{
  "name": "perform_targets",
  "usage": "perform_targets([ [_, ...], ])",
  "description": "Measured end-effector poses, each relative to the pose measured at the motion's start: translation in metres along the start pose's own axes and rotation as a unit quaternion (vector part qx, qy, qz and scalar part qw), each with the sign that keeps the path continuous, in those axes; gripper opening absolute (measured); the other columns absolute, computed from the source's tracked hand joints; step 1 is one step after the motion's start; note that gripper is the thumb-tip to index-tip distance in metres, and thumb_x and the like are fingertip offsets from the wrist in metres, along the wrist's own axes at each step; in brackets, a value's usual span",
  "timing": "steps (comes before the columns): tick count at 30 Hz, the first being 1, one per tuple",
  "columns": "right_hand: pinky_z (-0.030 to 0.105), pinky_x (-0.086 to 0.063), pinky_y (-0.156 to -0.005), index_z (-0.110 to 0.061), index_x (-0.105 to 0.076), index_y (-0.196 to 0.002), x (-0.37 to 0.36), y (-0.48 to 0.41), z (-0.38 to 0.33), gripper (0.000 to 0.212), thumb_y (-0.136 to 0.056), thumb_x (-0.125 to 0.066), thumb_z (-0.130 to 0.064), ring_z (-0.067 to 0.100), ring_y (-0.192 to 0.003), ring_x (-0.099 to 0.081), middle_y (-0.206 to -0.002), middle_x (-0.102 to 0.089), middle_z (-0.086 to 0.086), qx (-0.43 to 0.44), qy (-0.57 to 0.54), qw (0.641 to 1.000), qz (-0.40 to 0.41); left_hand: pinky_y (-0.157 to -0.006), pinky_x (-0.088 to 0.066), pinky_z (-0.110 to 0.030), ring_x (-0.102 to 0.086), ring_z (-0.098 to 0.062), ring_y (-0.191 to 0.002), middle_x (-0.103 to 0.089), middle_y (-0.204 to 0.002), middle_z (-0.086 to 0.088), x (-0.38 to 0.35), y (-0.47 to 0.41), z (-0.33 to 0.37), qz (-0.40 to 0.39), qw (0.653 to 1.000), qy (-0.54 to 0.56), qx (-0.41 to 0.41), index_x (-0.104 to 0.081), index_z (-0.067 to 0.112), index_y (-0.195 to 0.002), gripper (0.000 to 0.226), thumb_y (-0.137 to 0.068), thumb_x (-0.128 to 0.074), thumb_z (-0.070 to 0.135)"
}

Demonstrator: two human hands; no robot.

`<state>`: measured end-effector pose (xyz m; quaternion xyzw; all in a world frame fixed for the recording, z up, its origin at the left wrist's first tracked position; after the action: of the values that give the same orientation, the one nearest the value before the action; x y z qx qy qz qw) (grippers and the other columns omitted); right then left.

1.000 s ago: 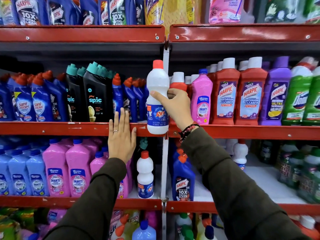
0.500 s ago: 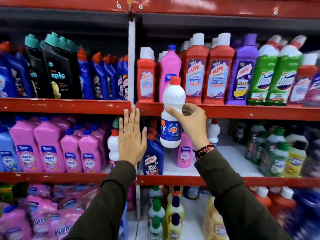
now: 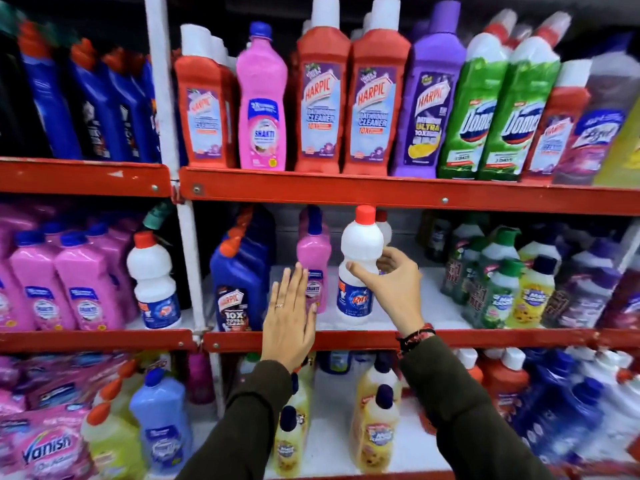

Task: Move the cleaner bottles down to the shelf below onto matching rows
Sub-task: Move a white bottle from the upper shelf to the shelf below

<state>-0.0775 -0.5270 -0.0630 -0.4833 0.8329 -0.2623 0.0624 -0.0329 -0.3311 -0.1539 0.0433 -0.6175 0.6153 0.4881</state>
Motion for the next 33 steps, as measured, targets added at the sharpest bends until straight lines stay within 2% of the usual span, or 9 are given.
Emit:
perform_targets([
  [2,0.005,-0.052,-0.066,-0.013,-0.071,-0.11,0.009,-0.007,0.021,0.047,-0.07,-0.093,-0.024,-0.001,-0.088,-0.07,-0.097,-0.074,-0.004,-0.01,0.013,1.0,0.006,-0.13,-0.003,-0.038,-0.005,-0.02,-0.16,-0.007,-0.172,-0.003,-0.02,0.004,-0.007,-0.024,0.999,-0.015,0.025,-0.012,0.013,-0.163,0.066,-0.104,-0.035,0.031],
  [4,0.009,-0.052,-0.071,-0.008,-0.07,-0.113,0.015,-0.017,0.042,0.051,-0.07,-0.093,-0.024,0.01,-0.089,-0.071,-0.101,-0.075,0.001,-0.023,0.025,0.999,0.011,-0.129,-0.004,-0.038,-0.009,-0.022,-0.159,-0.011,-0.171,-0.005,-0.034,0.009,-0.016,-0.036,0.997,-0.03,0.057,-0.016,0.009,-0.161,0.065,-0.103,-0.03,0.034],
  [10,0.03,-0.054,-0.086,-0.005,-0.066,-0.12,0.019,-0.054,0.088,0.056,-0.073,-0.091,-0.021,0.019,-0.096,-0.067,-0.106,-0.07,0.003,-0.057,0.025,0.998,0.024,-0.128,-0.013,-0.045,-0.013,-0.024,-0.158,-0.02,-0.169,-0.009,-0.051,0.014,-0.031,-0.051,0.993,-0.075,0.077,-0.022,0.005,-0.16,0.065,-0.101,-0.024,0.033],
  [16,0.028,-0.05,-0.085,-0.003,-0.062,-0.125,0.011,-0.08,0.121,0.058,-0.075,-0.089,-0.016,0.02,-0.1,-0.064,-0.115,-0.069,0.01,-0.09,0.011,0.995,0.035,-0.128,-0.008,-0.043,-0.008,-0.025,-0.159,-0.016,-0.17,-0.009,-0.057,0.014,-0.034,-0.047,0.99,-0.1,0.083,-0.018,0.006,-0.16,0.065,-0.101,-0.022,0.033],
  [18,0.031,-0.052,-0.089,-0.002,-0.061,-0.127,0.008,-0.088,0.129,0.06,-0.076,-0.089,-0.016,0.021,-0.102,-0.064,-0.121,-0.069,0.015,-0.105,0.011,0.994,0.032,-0.128,-0.007,-0.043,-0.007,-0.025,-0.159,-0.014,-0.171,-0.009,-0.058,0.014,-0.035,-0.048,0.99,-0.104,0.083,-0.017,0.006,-0.16,0.065,-0.101,-0.022,0.033],
  [21,0.037,-0.055,-0.095,-0.003,-0.06,-0.129,0.005,-0.095,0.138,0.063,-0.075,-0.09,-0.016,0.026,-0.106,-0.066,-0.126,-0.069,0.017,-0.124,0.008,0.992,0.034,-0.128,-0.009,-0.045,-0.009,-0.026,-0.159,-0.017,-0.17,-0.01,-0.059,0.014,-0.036,-0.049,0.99,-0.109,0.078,-0.02,0.005,-0.16,0.064,-0.102,-0.022,0.033],
  [26,0.035,-0.053,-0.093,-0.004,-0.06,-0.131,0.003,-0.095,0.141,0.063,-0.076,-0.088,-0.016,0.028,-0.108,-0.067,-0.127,-0.07,0.018,-0.125,0.033,0.991,0.019,-0.128,-0.01,-0.046,-0.01,-0.027,-0.159,-0.019,-0.17,-0.01,-0.058,0.014,-0.036,-0.05,0.989,-0.115,0.078,-0.022,0.005,-0.16,0.064,-0.102,-0.023,0.033],
  [29,0.041,-0.053,-0.103,-0.005,-0.055,-0.139,0.004,-0.085,0.134,0.067,-0.08,-0.086,-0.016,0.034,-0.123,-0.064,-0.135,-0.065,0.018,-0.115,0.042,0.992,0.014,-0.128,-0.01,-0.046,-0.009,-0.027,-0.159,-0.018,-0.17,-0.01,-0.056,0.015,-0.035,-0.054,0.989,-0.115,0.079,-0.021,0.006,-0.16,0.065,-0.102,-0.023,0.035],
  [33,0.045,-0.036,-0.121,-0.01,-0.034,-0.155,0.011,-0.054,0.11,0.086,-0.085,-0.081,-0.03,0.029,-0.149,-0.036,-0.16,-0.038,0.012,-0.042,0.09,0.993,0.062,-0.129,-0.01,-0.046,-0.002,-0.024,-0.159,-0.012,-0.171,-0.007,-0.053,0.015,-0.033,-0.063,0.992,-0.076,0.079,-0.015,0.009,-0.162,0.066,-0.102,-0.023,0.036],
])
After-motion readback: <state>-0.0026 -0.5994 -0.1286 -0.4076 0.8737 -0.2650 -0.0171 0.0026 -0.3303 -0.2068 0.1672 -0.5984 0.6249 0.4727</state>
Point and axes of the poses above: each hand's wrist, its own y-axis away from the middle knuckle, its own x-axis out of the back of the hand, z = x × y, the point moved 7 cm from there along -y, towards the middle knuckle
